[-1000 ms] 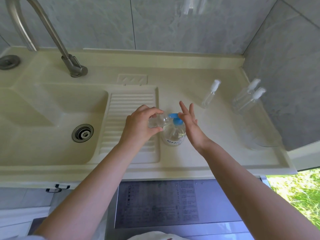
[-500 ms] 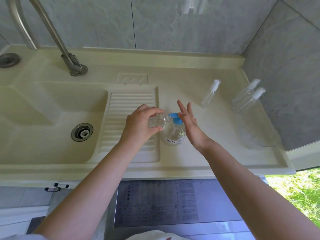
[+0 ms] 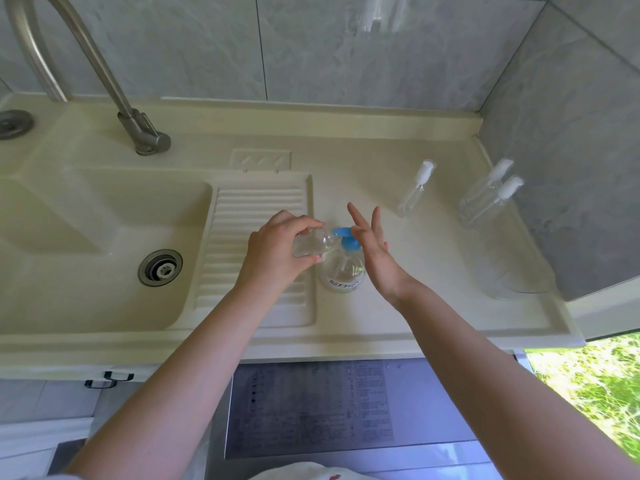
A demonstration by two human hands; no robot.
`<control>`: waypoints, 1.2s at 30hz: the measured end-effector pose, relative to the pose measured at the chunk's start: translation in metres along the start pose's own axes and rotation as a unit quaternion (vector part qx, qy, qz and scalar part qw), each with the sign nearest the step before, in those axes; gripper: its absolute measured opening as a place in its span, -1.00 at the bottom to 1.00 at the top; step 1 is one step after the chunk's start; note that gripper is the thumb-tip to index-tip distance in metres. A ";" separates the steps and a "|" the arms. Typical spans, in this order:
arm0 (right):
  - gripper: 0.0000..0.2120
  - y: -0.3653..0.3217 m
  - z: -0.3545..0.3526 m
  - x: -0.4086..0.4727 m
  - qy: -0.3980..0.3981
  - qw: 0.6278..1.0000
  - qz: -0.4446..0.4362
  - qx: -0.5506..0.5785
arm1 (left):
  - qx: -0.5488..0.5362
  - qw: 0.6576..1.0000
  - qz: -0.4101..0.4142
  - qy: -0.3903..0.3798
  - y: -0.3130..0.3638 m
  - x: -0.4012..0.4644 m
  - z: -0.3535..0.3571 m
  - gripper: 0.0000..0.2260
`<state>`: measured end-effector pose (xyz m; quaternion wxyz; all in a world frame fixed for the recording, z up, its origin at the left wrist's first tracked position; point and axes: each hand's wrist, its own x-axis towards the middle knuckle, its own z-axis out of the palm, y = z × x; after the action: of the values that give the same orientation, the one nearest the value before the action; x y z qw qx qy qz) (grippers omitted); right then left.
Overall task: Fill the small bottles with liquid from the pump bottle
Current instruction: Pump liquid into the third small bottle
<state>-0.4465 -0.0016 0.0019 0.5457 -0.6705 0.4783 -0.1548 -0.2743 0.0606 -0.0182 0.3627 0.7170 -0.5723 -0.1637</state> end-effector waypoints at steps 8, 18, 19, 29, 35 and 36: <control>-0.51 -0.001 -0.007 0.001 0.016 1.000 0.017 0.011 | -0.006 1.000 -0.001 0.004 0.004 0.000 -0.003 -0.52; -0.49 0.003 -0.005 0.004 -0.008 0.997 0.001 -0.071 | 0.001 1.000 -0.005 0.000 0.001 0.001 -0.001 -0.52; -0.50 0.001 -0.007 0.003 -0.012 0.998 0.014 -0.064 | 0.000 1.000 -0.004 0.000 0.002 0.000 -0.001 -0.52; -0.50 0.002 -0.008 0.008 -0.004 0.995 -0.016 -0.094 | -0.005 1.000 -0.001 0.004 0.003 0.002 -0.003 -0.52; -0.47 0.008 -0.002 0.007 -0.006 0.996 -0.005 -0.086 | -0.006 1.000 -0.006 -0.007 0.001 0.001 -0.002 -0.53; -0.49 0.006 -0.004 0.005 -0.005 0.997 0.003 -0.075 | -0.010 1.000 -0.005 -0.006 0.002 0.001 -0.002 -0.53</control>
<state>-0.4500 -0.0075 -0.0035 0.4968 -0.7088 0.4879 -0.1133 -0.2737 0.0606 -0.0153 0.3656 0.7151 -0.5694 -0.1751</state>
